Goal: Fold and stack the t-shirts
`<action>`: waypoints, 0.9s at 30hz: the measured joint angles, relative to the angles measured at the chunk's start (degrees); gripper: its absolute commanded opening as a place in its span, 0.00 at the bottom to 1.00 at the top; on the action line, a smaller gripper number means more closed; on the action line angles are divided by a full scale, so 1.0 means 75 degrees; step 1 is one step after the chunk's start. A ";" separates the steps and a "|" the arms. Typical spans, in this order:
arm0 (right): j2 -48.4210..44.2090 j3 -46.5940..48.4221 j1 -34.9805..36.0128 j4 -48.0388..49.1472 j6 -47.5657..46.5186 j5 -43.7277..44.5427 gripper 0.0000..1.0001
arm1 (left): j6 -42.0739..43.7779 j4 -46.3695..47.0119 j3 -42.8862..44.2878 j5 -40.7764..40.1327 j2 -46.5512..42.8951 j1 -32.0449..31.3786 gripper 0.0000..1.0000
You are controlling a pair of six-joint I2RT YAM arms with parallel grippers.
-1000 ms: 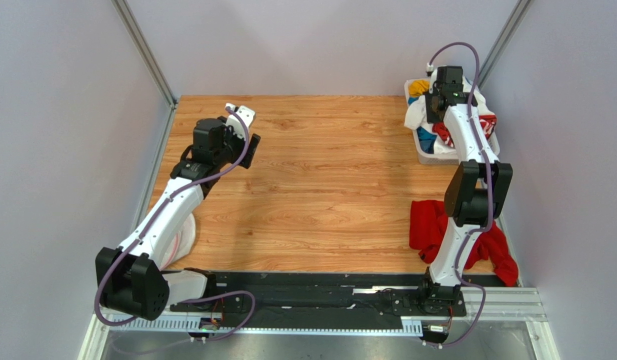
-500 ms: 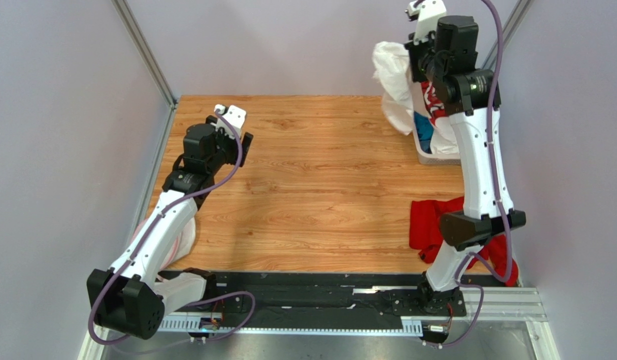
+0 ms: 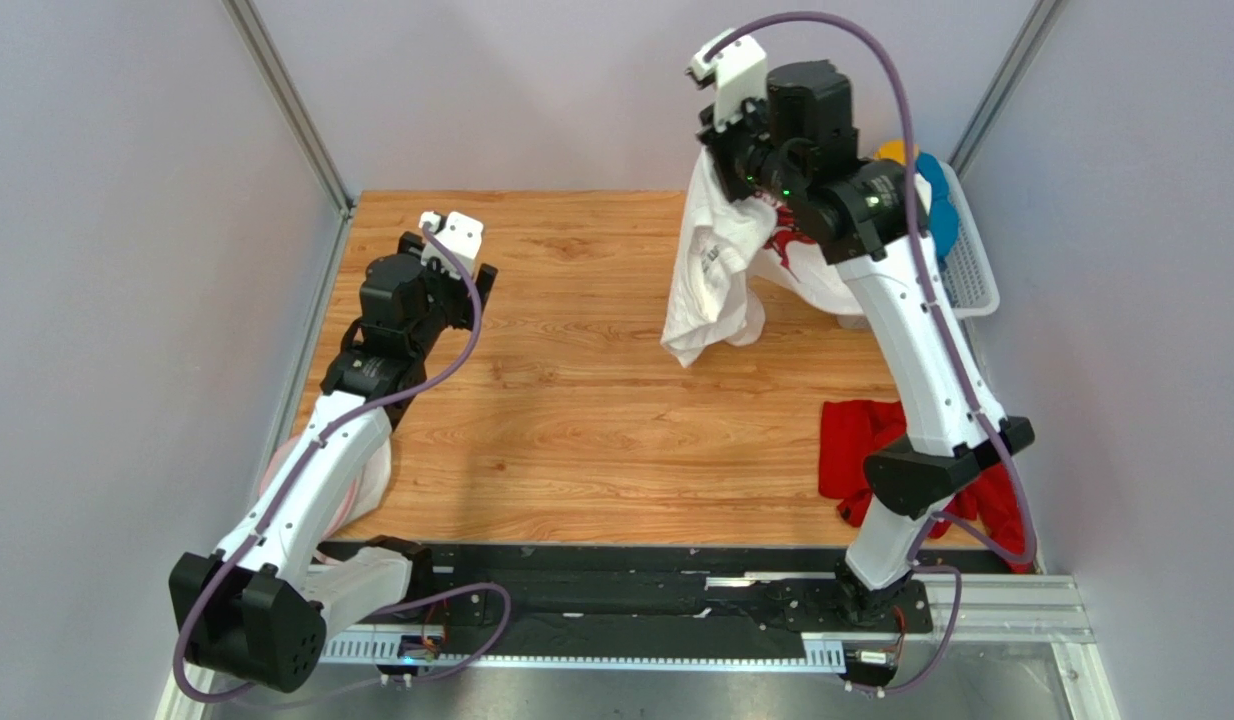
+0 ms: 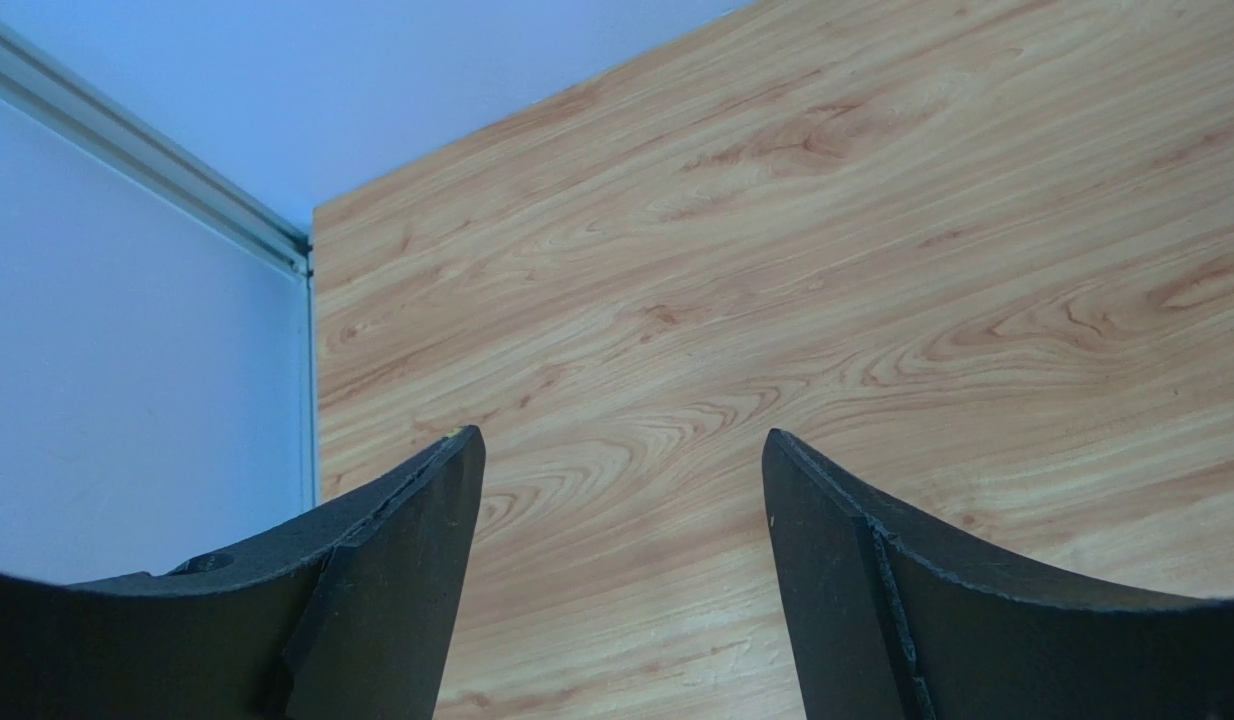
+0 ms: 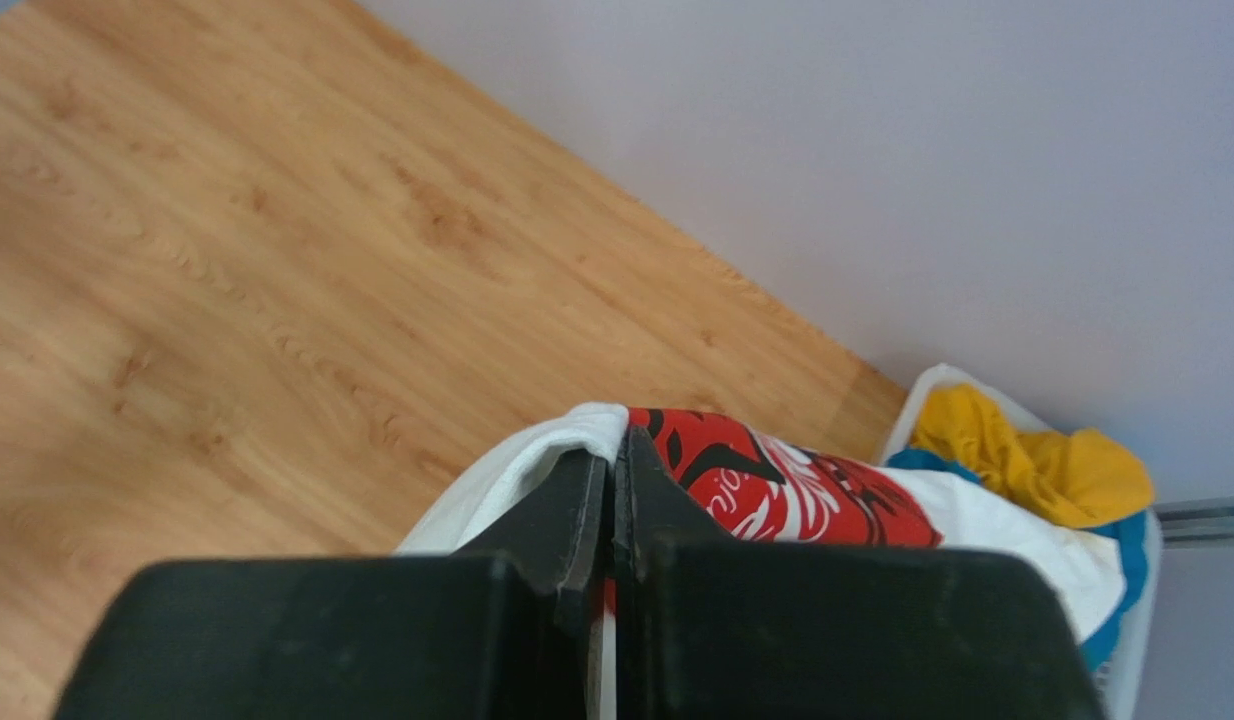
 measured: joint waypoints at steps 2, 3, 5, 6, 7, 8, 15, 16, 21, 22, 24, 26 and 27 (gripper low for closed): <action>0.0230 -0.0143 0.0219 -0.0009 0.0038 -0.0079 0.00 | 0.0026 0.0000 -0.0012 -0.0017 -0.0032 0.0000 0.77; 0.0408 -0.0125 0.0321 -0.0006 0.0067 -0.0105 0.00 | 0.0041 0.0000 -0.0012 -0.0032 -0.0044 0.0000 0.77; 0.0927 0.0067 0.0536 -0.0017 0.0122 -0.0140 0.00 | 0.0064 0.0000 -0.0015 -0.0079 -0.0076 0.0000 0.77; 0.1177 0.0219 0.0609 -0.0029 0.0146 -0.0137 0.00 | 0.0073 0.0000 -0.0015 -0.0102 -0.0090 0.0000 0.77; 0.1480 0.0423 0.0699 -0.0038 0.0152 -0.0125 0.00 | 0.0076 0.0006 -0.0023 -0.0140 -0.0114 0.0000 0.77; 0.1725 0.0565 0.0801 -0.0015 0.0152 -0.0096 0.00 | 0.0082 0.0009 -0.0041 -0.0169 -0.0146 0.0000 0.77; 0.2506 0.0755 0.1722 0.0708 0.0055 0.0254 0.00 | 0.0085 0.0181 -0.0256 -0.0440 -0.0361 0.0000 0.77; 0.2541 0.0790 0.1827 0.0886 0.0050 0.0274 0.00 | 0.0087 0.0198 -0.0286 -0.0498 -0.0367 0.0000 0.77; 0.2550 0.0863 0.2209 0.1606 0.0050 0.0271 0.00 | 0.0102 0.0382 -0.0428 -0.0775 -0.0379 0.0000 0.77; 0.2550 0.0863 0.2238 0.1728 0.0032 0.0294 0.03 | 0.0102 0.0408 -0.0452 -0.0825 -0.0379 0.0000 0.77; 0.2562 0.0839 0.2340 0.1888 -0.0012 0.0396 0.10 | 0.0105 0.0431 -0.0463 -0.0892 -0.0376 0.0000 0.77; 0.2576 0.0752 0.2396 0.2063 -0.0085 0.0554 0.42 | 0.0105 0.0458 -0.0463 -0.0950 -0.0379 0.0000 0.77; 0.2576 0.0629 0.2407 0.2177 -0.0140 0.0641 0.61 | 0.0105 0.0463 -0.0466 -0.0962 -0.0379 0.0000 0.77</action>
